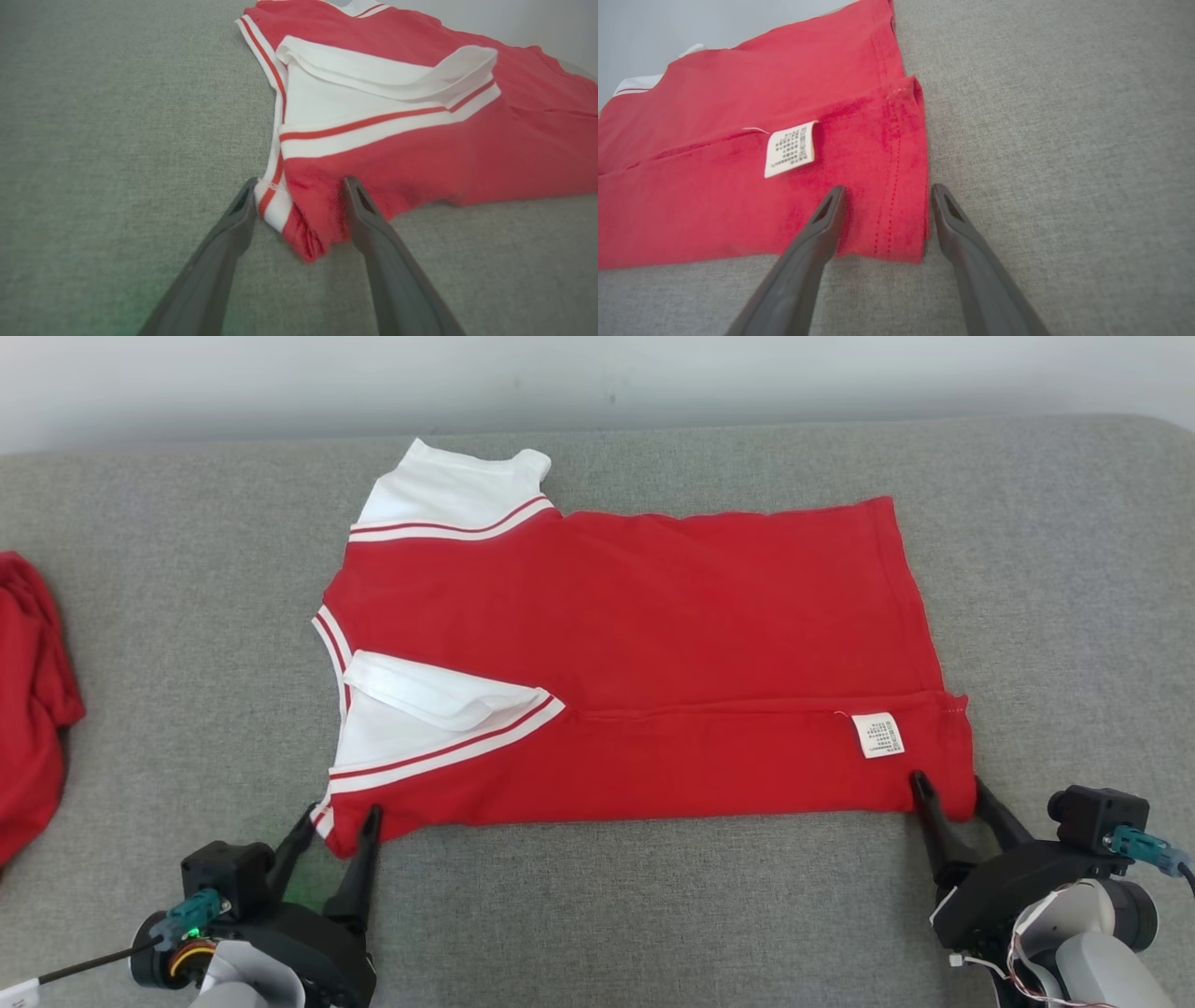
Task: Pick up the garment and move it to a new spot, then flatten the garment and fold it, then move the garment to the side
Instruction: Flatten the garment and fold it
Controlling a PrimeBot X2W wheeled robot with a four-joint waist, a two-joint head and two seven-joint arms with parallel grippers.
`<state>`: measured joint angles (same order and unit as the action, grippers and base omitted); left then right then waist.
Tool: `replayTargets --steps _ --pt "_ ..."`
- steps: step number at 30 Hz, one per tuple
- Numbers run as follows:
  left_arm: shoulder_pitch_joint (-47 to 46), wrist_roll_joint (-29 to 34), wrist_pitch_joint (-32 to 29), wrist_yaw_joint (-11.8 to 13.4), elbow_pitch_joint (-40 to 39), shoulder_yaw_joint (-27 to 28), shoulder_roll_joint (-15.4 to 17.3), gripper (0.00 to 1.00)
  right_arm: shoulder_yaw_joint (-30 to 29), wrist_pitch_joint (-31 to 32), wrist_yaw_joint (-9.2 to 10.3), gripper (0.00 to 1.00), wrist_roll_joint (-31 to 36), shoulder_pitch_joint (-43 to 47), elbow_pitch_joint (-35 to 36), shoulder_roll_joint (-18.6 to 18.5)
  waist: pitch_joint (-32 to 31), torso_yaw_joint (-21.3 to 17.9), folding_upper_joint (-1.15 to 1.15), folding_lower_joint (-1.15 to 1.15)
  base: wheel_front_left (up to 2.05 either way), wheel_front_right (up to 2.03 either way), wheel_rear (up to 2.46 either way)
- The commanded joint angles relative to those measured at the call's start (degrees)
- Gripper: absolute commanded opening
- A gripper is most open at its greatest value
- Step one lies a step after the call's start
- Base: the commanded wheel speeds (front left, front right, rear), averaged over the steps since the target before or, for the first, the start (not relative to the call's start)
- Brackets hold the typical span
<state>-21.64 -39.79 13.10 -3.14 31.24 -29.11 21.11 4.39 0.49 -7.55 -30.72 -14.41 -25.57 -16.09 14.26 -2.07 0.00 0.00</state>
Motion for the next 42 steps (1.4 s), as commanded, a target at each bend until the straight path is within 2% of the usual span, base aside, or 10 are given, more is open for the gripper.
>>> replayTargets --steps 1,10,15,20,28,34,35,36,37,42 --pt "-0.2 -0.6 0.2 -0.5 1.0 -0.4 -0.6 0.0 0.5 0.0 0.14 0.0 0.2 -0.4 -1.1 0.4 -0.6 0.1 0.0 0.0 0.0 0.0 0.0" --pt "3.0 -1.1 0.8 -1.2 3.2 -1.0 -1.4 0.0 1.1 -0.5 0.14 0.0 -1.6 2.3 -2.7 -0.9 -5.1 0.9 0.0 0.0 0.0 0.0 0.0" --pt "6.9 -3.1 1.2 -1.3 1.9 -0.2 -2.0 0.0 1.3 0.3 0.14 0.0 -2.7 6.9 0.2 -2.2 -8.4 1.0 0.0 0.0 0.0 0.0 0.0" --pt "12.3 -4.6 1.1 -0.4 -2.1 0.1 -1.1 0.0 0.3 2.4 0.14 0.0 -3.2 12.1 5.4 -2.9 -10.2 0.4 0.0 0.0 0.0 0.0 0.0" --pt "18.4 -5.1 0.3 2.3 -8.5 0.0 -0.1 0.0 -4.0 6.1 0.14 0.0 -1.9 20.0 13.0 -0.4 -10.2 0.5 0.0 0.0 0.0 0.0 0.0" --pt "19.7 -4.9 -0.2 3.6 -10.0 -0.7 -0.3 0.01 -5.4 8.6 0.14 0.0 -0.4 21.8 15.0 1.8 -9.9 0.5 0.0 0.0 0.0 0.0 0.0" --pt "19.7 -4.7 -0.1 3.7 -10.0 -0.7 -0.4 0.27 -5.7 9.0 0.14 0.17 -0.1 21.9 15.2 1.9 -10.0 0.6 0.0 0.0 0.0 0.0 0.0" --pt "19.7 -4.5 0.1 3.9 -9.9 -0.6 -0.5 0.64 -5.8 9.3 0.14 0.48 0.4 22.0 15.4 2.1 -10.1 0.6 0.0 0.0 0.0 0.0 0.0" --pt "19.8 -4.3 0.4 4.1 -10.0 -0.5 -0.6 1.0 -6.0 9.2 0.14 1.0 0.9 22.1 15.6 2.3 -10.2 0.7 0.0 0.0 0.0 0.0 0.0" --pt "20.1 -3.4 1.6 4.4 -11.0 1.5 -0.8 1.0 -7.3 7.9 0.14 1.0 2.9 21.6 17.4 2.9 -11.0 0.8 0.0 0.0 0.0 0.0 0.0"
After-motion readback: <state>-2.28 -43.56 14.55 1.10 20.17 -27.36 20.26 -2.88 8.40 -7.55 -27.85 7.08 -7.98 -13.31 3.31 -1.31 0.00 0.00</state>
